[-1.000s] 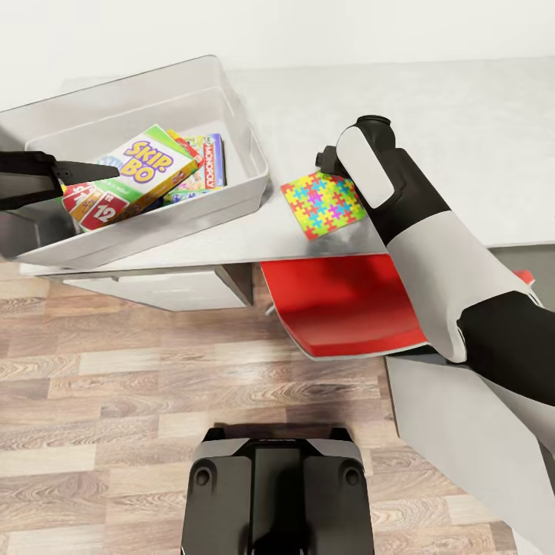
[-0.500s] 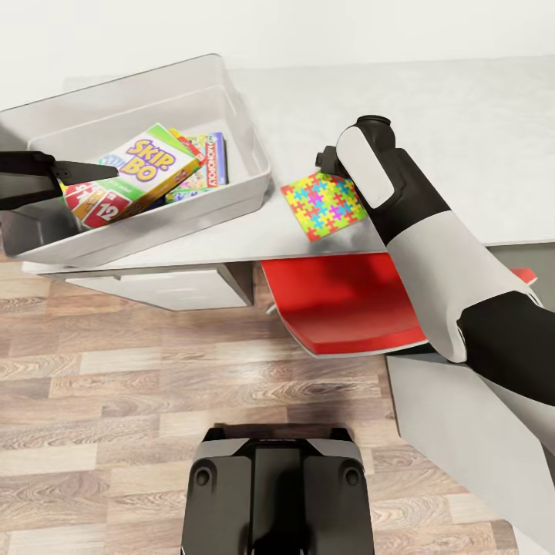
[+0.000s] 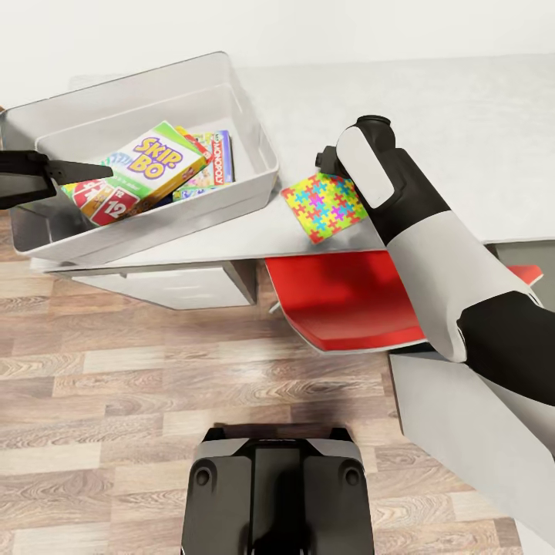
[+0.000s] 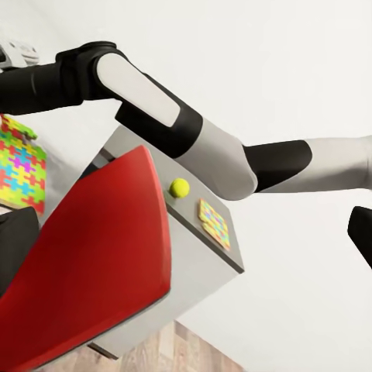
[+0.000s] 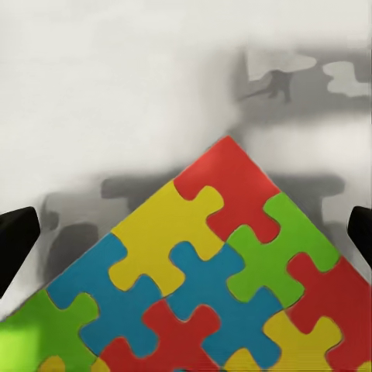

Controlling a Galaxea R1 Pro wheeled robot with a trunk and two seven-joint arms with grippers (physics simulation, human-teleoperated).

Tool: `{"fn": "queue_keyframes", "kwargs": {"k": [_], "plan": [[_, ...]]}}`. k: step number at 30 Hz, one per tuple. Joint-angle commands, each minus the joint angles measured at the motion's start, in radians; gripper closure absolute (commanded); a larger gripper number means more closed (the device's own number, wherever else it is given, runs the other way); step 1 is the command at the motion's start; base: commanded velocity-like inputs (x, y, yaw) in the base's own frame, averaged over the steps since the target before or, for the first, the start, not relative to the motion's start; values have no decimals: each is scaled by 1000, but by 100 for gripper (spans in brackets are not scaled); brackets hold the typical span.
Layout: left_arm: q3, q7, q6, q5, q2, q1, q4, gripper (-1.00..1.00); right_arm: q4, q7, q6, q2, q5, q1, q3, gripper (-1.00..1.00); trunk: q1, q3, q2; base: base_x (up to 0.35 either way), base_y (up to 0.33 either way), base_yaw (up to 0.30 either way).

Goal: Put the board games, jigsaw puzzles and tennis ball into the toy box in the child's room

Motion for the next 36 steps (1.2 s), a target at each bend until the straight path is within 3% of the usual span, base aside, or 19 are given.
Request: {"fn": "queue_keyframes", "kwargs": {"k": [1, 36], "plan": [[-2, -3, 11, 3, 2, -1, 1, -100, 0, -10, 1, 0, -10, -1, 3, -100, 1, -1, -2, -65, 0, 0], [-2, -3, 11, 3, 16, -1, 1, -100, 0, -10, 1, -1, -10, -1, 3, -100, 1, -1, -2, -75, 7, 0]]}}
